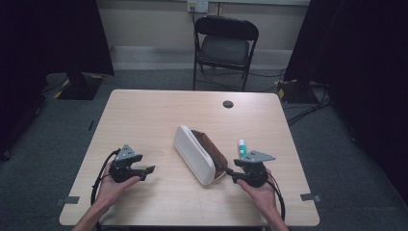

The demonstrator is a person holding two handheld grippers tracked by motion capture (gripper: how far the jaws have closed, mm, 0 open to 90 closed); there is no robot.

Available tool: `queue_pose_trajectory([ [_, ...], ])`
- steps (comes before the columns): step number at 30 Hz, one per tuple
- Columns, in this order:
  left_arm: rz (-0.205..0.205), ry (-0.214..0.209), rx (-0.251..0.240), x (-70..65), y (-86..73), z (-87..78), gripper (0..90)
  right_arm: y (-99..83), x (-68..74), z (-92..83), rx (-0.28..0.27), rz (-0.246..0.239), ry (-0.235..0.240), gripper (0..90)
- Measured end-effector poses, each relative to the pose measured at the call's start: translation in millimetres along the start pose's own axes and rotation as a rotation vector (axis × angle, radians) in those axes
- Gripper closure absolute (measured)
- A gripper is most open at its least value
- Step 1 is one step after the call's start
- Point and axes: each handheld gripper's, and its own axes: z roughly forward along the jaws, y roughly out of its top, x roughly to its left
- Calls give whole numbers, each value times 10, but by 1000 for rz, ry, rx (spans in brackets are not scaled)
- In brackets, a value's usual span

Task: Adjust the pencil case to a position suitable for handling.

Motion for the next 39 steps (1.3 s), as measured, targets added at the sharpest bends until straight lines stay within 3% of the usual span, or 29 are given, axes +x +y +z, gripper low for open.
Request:
queue_pose_trajectory([
  [1,7,-4,6,-3,-7,21,291,5,83,72,7,-16,15,481],
  [5,4,-8,21,-6,-27,47,291,20,183,165,9,-38,36,471],
  [6,19,-3,29,7,-34,51,290,25,194,178,7,-46,36,462],
  [10,2,8,36,27,-47,51,277,36,263,243,20,-42,43,409],
  [23,18,-3,38,6,-44,47,265,83,514,408,14,-76,57,313],
  [39,33,1,26,3,-33,25,264,252,801,685,12,-80,132,319],
])
